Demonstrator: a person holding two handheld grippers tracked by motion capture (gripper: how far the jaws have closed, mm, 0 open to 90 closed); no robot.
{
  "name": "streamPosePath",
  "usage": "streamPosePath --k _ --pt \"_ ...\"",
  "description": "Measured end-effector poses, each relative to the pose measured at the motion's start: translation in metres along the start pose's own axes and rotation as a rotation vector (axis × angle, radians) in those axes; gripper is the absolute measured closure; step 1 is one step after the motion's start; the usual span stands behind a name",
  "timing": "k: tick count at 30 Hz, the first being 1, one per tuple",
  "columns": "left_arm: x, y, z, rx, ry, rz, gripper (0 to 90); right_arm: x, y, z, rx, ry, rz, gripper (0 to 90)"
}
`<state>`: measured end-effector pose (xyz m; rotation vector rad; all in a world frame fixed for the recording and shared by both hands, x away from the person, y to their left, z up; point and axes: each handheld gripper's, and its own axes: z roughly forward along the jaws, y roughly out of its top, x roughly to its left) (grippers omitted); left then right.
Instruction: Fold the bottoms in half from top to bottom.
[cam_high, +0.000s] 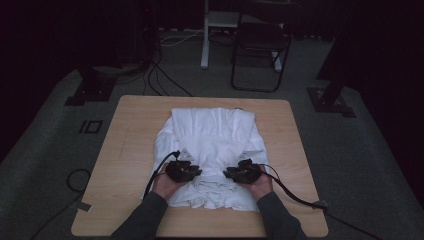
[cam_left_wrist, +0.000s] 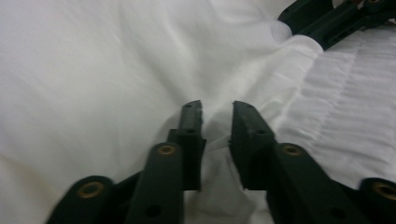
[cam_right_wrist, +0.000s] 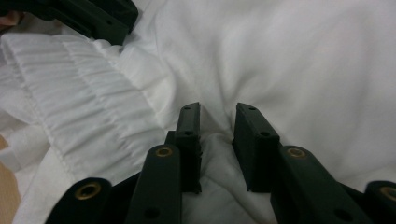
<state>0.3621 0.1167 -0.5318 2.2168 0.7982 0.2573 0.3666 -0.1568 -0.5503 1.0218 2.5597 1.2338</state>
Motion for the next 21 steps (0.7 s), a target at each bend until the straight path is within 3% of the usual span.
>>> streamPosePath --k 1,2,5,6,7,8,11,13,14,15,18,19,21 --pt "0.004 0.008 -0.007 -0.039 0.032 -0.003 71.1 -0.001 0.003 -0.002 -0.006 -0.012 -0.012 67.0" --pt "0.008 0.013 -0.009 -0.053 0.048 -0.008 69.4 -0.005 0.014 -0.009 -0.041 -0.064 -0.017 61.8" --pt "0.020 0.028 -0.012 -0.081 0.100 -0.017 67.7 -0.020 0.032 -0.015 -0.099 -0.122 0.005 58.4" --pt "0.020 0.028 -0.012 -0.081 0.100 -0.017 67.2 -0.020 0.032 -0.015 -0.099 -0.122 0.005 58.4" --pt "0.031 0.036 -0.008 -0.092 0.135 -0.033 67.2 -0.027 0.037 -0.014 -0.112 -0.145 0.021 58.0" --pt "0.036 0.038 -0.005 -0.092 0.150 -0.038 65.6 -0.042 0.047 -0.010 -0.125 -0.182 0.057 57.5" --pt "0.056 0.040 0.011 -0.066 0.182 -0.083 65.2 -0.063 0.053 0.001 -0.105 -0.240 0.098 57.2" --pt "0.071 0.033 0.025 -0.028 0.173 -0.123 65.2 -0.076 0.053 0.011 -0.078 -0.270 0.118 56.9" --pt "0.071 0.033 0.025 -0.028 0.173 -0.123 64.9 -0.076 0.053 0.011 -0.078 -0.270 0.118 56.9" --pt "0.077 0.024 0.033 -0.019 0.145 -0.143 64.6 -0.086 0.046 0.023 -0.019 -0.290 0.133 56.3" --pt "0.078 0.016 0.034 -0.036 0.123 -0.151 64.4 -0.086 0.039 0.026 -0.025 -0.293 0.123 56.2" --pt "0.078 0.009 0.031 -0.053 0.096 -0.178 64.4 -0.083 0.035 0.024 -0.029 -0.298 0.125 56.4" --pt "0.075 0.002 0.026 -0.059 0.080 -0.177 64.8 -0.078 0.030 0.021 -0.023 -0.316 0.110 56.4"
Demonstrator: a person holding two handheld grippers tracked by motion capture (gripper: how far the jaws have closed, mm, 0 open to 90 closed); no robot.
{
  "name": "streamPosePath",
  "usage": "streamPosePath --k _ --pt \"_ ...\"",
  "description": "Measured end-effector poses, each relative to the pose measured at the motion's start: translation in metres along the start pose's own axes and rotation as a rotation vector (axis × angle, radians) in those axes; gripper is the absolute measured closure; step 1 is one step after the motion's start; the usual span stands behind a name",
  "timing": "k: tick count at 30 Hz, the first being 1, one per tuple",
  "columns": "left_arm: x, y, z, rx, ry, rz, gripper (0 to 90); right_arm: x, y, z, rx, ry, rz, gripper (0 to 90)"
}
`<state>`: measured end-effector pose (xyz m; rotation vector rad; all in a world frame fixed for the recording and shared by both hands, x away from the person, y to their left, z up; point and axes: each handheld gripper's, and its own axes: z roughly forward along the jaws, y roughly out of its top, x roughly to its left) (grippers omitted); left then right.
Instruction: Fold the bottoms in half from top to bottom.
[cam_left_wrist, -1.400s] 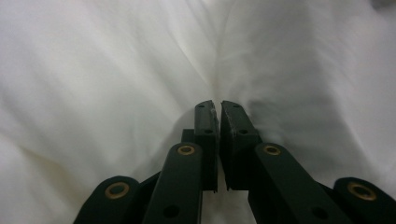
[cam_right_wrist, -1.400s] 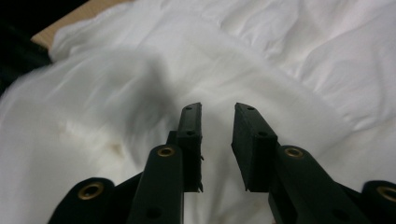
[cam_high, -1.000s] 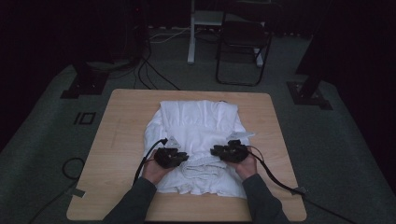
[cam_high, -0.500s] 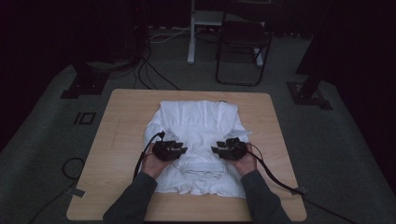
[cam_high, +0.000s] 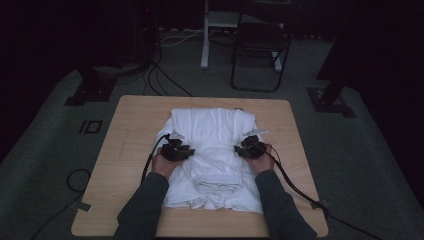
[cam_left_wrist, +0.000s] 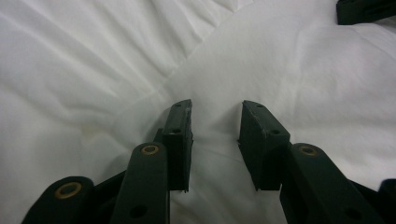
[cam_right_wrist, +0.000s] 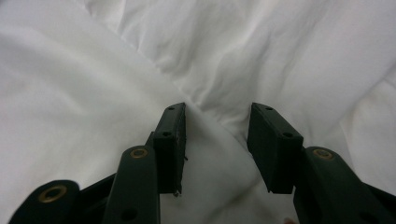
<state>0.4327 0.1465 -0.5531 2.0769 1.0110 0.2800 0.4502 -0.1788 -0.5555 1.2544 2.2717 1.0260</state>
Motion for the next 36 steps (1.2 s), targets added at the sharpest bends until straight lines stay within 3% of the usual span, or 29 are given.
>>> streamPosePath --k 5,8,9,10,11,12,15,16,19,20,23,26,28,29,30,31,34,35,36 --pt "-0.014 -0.016 -0.012 -0.004 -0.019 0.022 64.8 0.008 -0.013 -0.011 -0.006 0.005 -0.010 56.5" --pt "-0.033 -0.032 -0.025 0.009 -0.016 0.048 64.8 0.020 -0.028 -0.025 -0.007 0.017 -0.018 56.5" --pt "-0.033 -0.032 -0.025 0.009 -0.016 0.048 64.8 0.020 -0.028 -0.025 -0.007 0.017 -0.018 56.5" --pt "-0.043 -0.037 -0.031 0.027 -0.005 0.060 64.8 0.025 -0.035 -0.032 -0.005 0.028 -0.021 56.5" --pt "-0.043 -0.037 -0.031 0.027 -0.005 0.060 64.8 0.025 -0.035 -0.032 -0.005 0.028 -0.021 56.5" --pt "-0.055 -0.044 -0.037 0.042 0.005 0.073 64.8 0.030 -0.042 -0.039 -0.005 0.037 -0.022 56.5" --pt "-0.063 -0.050 -0.042 0.046 0.010 0.074 64.8 0.035 -0.049 -0.045 -0.005 0.049 -0.028 56.5" --pt "-0.071 -0.056 -0.047 0.052 0.000 0.065 64.8 0.038 -0.055 -0.051 -0.006 0.065 -0.035 56.5" --pt "-0.076 -0.060 -0.050 0.058 -0.026 0.048 64.4 0.039 -0.060 -0.055 -0.003 0.081 -0.038 56.5" --pt "-0.079 -0.059 -0.054 0.096 -0.058 0.043 63.7 0.040 -0.063 -0.059 -0.001 0.095 -0.038 56.5" --pt "-0.080 -0.056 -0.057 0.120 -0.057 0.055 60.6 0.040 -0.064 -0.060 0.007 0.104 -0.041 56.4" --pt "-0.074 -0.045 -0.064 0.085 -0.019 0.096 58.4 0.038 -0.062 -0.060 0.019 0.122 -0.024 55.5" --pt "-0.061 -0.028 -0.075 0.010 0.028 0.096 56.2 0.036 -0.061 -0.060 0.024 0.138 -0.014 52.9" --pt "-0.061 -0.028 -0.075 0.010 0.028 0.096 54.6 0.036 -0.061 -0.060 0.024 0.138 -0.014 52.9" --pt "-0.044 -0.014 -0.079 -0.036 0.070 0.089 51.8 0.035 -0.060 -0.060 0.023 0.148 -0.018 52.1" --pt "-0.044 -0.014 -0.079 -0.036 0.070 0.089 49.4 0.035 -0.060 -0.060 0.023 0.148 -0.018 52.1" --pt "-0.016 0.004 -0.079 -0.090 0.139 0.053 43.9 0.035 -0.059 -0.060 0.028 0.155 -0.017 50.2" --pt "-0.016 0.004 -0.079 -0.090 0.139 0.053 39.2 0.035 -0.058 -0.059 0.030 0.157 -0.019 49.1" --pt "0.000 0.012 -0.076 -0.103 0.179 0.023 39.2 0.035 -0.058 -0.059 0.030 0.157 -0.019 49.1"
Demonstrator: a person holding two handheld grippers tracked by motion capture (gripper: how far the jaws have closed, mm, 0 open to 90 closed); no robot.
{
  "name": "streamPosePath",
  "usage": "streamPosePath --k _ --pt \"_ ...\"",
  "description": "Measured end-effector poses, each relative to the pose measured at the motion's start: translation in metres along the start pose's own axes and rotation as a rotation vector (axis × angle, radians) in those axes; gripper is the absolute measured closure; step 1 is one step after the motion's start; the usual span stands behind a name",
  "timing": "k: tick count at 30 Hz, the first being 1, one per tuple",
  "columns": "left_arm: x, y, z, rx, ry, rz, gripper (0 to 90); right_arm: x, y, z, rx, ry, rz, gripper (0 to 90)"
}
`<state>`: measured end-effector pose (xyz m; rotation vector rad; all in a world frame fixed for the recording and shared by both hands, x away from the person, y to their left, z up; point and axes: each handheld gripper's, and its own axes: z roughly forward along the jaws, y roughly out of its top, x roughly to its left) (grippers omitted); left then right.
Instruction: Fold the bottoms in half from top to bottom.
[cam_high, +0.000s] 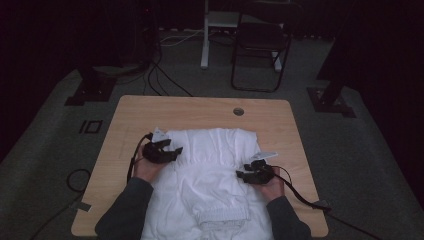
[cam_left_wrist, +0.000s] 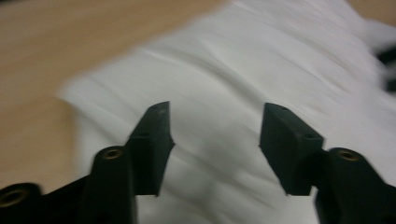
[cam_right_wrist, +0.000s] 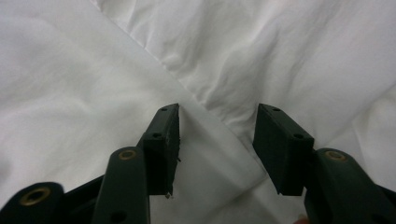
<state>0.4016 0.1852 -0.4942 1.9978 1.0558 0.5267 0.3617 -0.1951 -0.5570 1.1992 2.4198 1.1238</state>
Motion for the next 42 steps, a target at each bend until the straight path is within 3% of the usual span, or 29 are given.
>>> streamPosePath --k 1,2,3,4,5,6,7,8,9,14,16,17,18,19,22,23,28,30,33,35,36,39,42 --pt "0.017 0.005 0.011 -0.002 0.039 -0.039 35.4 0.000 0.000 0.001 0.002 0.003 -0.005 48.5" --pt "0.017 0.005 0.011 -0.002 0.039 -0.039 33.1 0.000 0.000 0.001 0.002 0.003 -0.005 48.5" --pt "0.030 0.006 0.024 0.009 0.081 -0.072 30.6 0.000 0.000 0.001 0.003 0.006 -0.008 48.3" --pt "0.030 0.006 0.024 0.009 0.081 -0.072 27.7 0.000 0.000 0.001 0.003 0.006 -0.008 48.3" --pt "0.039 0.005 0.038 0.042 0.114 -0.104 26.9 0.000 0.000 0.001 0.003 0.006 -0.010 47.9" --pt "0.039 0.005 0.038 0.042 0.114 -0.104 26.0 0.000 0.000 0.001 0.003 0.006 -0.010 47.9" --pt "0.044 0.002 0.051 0.076 0.120 -0.108 24.7 0.000 0.000 0.001 0.003 0.007 -0.012 47.7" --pt "0.044 0.002 0.051 0.076 0.120 -0.108 24.7 0.000 0.000 0.001 0.003 0.007 -0.012 47.7" --pt "0.046 0.000 0.057 0.106 0.130 -0.106 24.7 0.000 0.000 0.001 0.003 0.007 -0.014 47.6" --pt "0.049 -0.007 0.066 0.119 0.093 -0.129 22.6 0.001 -0.001 0.001 -0.001 0.005 -0.016 47.5" --pt "0.050 -0.007 0.066 0.106 0.071 -0.152 22.6 0.001 -0.001 0.001 -0.002 0.006 -0.018 47.5" --pt "0.052 -0.007 0.065 0.083 0.043 -0.199 22.7 0.000 -0.001 0.001 -0.003 0.006 -0.018 47.5" --pt "0.052 -0.007 0.065 0.083 0.043 -0.199 22.7 0.000 -0.001 0.001 -0.003 0.006 -0.018 47.5" --pt "0.053 -0.006 0.062 0.051 0.012 -0.215 22.6 0.000 -0.002 0.001 -0.010 0.012 -0.015 47.5" --pt "0.052 -0.005 0.062 0.038 -0.001 -0.210 22.6 -0.001 -0.002 0.001 -0.013 0.015 -0.012 47.5" --pt "0.052 -0.006 0.066 0.060 -0.001 -0.206 22.4 -0.001 -0.002 0.001 -0.014 0.015 -0.013 47.5" --pt "0.052 -0.008 0.071 0.080 -0.003 -0.219 22.2 -0.001 -0.002 0.001 -0.012 0.014 -0.014 47.4" --pt "0.051 -0.011 0.077 0.114 0.003 -0.208 22.3 -0.001 0.000 0.000 -0.006 0.012 -0.025 46.9" --pt "0.052 -0.012 0.077 0.108 0.001 -0.208 25.7 -0.004 0.004 -0.002 -0.027 -0.017 -0.032 46.9" --pt "0.052 -0.012 0.076 0.112 0.002 -0.192 29.3 -0.014 0.013 -0.007 -0.073 -0.048 0.007 46.9" --pt "0.051 -0.011 0.076 0.116 -0.010 -0.187 36.8 -0.029 0.025 -0.010 -0.112 -0.095 0.044 46.3" --pt "0.050 -0.011 0.076 0.120 -0.002 -0.177 44.6 -0.055 0.045 -0.005 -0.129 -0.162 0.109 42.8" --pt "0.050 -0.010 0.076 0.125 0.005 -0.165 50.9 -0.080 0.062 0.005 -0.134 -0.194 0.170 40.6"
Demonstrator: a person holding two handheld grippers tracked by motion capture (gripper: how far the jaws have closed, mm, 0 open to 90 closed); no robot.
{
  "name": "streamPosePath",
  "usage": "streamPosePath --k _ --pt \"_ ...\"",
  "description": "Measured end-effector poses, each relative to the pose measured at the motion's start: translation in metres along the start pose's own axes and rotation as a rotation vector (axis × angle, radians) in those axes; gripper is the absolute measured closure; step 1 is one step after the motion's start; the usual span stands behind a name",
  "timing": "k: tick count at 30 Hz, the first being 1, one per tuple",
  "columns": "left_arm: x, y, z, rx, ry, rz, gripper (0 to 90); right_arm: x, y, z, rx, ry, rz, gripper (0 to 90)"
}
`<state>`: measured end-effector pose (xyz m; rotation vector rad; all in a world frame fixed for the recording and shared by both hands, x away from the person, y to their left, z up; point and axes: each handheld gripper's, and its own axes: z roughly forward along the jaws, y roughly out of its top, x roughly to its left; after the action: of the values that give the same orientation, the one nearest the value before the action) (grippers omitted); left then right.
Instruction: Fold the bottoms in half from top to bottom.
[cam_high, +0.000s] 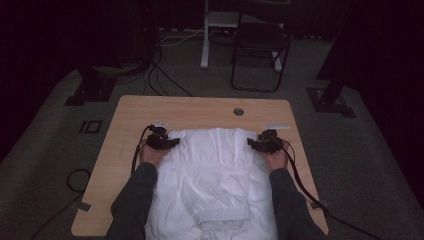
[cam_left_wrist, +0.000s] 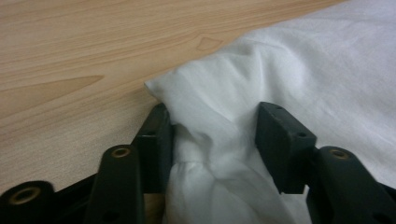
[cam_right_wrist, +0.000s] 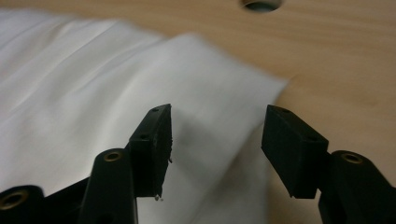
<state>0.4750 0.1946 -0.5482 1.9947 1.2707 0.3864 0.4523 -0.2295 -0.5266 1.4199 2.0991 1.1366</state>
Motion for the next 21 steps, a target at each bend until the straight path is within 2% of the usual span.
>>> streamPosePath --k 1,2,3,4,5,6,7,8,10,14,17,18,19,20,21 --pt "0.000 0.000 0.000 0.000 0.000 0.000 53.6 0.000 0.000 0.000 0.000 0.000 0.000 40.6" --pt "0.000 0.000 0.000 0.000 -0.004 0.000 55.5 -0.009 0.010 0.011 0.002 0.009 0.037 39.1" --pt "0.000 0.000 0.000 0.000 -0.004 0.000 58.1 -0.009 0.010 0.011 0.002 0.009 0.037 39.1" --pt "0.000 0.000 0.000 0.002 0.002 0.007 60.1 -0.013 0.018 0.024 0.031 0.002 0.050 36.1" --pt "0.000 0.000 0.000 0.002 0.002 0.007 61.8 -0.013 0.018 0.024 0.031 0.002 0.050 36.1" --pt "0.000 -0.001 0.000 0.002 0.000 0.007 63.7 -0.016 0.022 0.035 0.057 0.010 0.072 34.0" --pt "0.000 -0.001 0.000 0.002 0.000 0.007 65.4 -0.016 0.022 0.035 0.057 0.010 0.072 34.0" --pt "0.000 -0.001 0.000 0.002 -0.005 0.004 67.0 -0.019 0.025 0.045 0.085 0.002 0.087 32.8" --pt "0.000 -0.001 -0.001 0.003 -0.010 0.002 70.0 -0.019 0.024 0.053 0.120 -0.005 0.089 32.3" --pt "0.000 -0.001 0.000 0.004 -0.022 -0.004 74.4 -0.015 0.021 0.059 0.146 -0.026 0.046 33.3" --pt "0.000 -0.001 0.000 0.006 -0.029 -0.012 75.9 -0.014 0.020 0.060 0.138 -0.031 0.034 33.6" --pt "0.001 -0.001 0.000 0.009 -0.033 -0.018 76.3 -0.013 0.020 0.060 0.136 -0.026 0.034 38.9" --pt "0.001 -0.001 0.000 0.009 -0.033 -0.018 76.8 -0.013 0.020 0.060 0.136 -0.026 0.034 38.9" --pt "0.001 -0.001 0.000 0.007 -0.039 -0.029 77.2 -0.010 0.021 0.060 0.147 -0.015 0.015 47.9" --pt "0.001 -0.001 0.000 0.007 -0.039 -0.029 77.8 -0.010 0.021 0.060 0.147 -0.015 0.015 47.9"
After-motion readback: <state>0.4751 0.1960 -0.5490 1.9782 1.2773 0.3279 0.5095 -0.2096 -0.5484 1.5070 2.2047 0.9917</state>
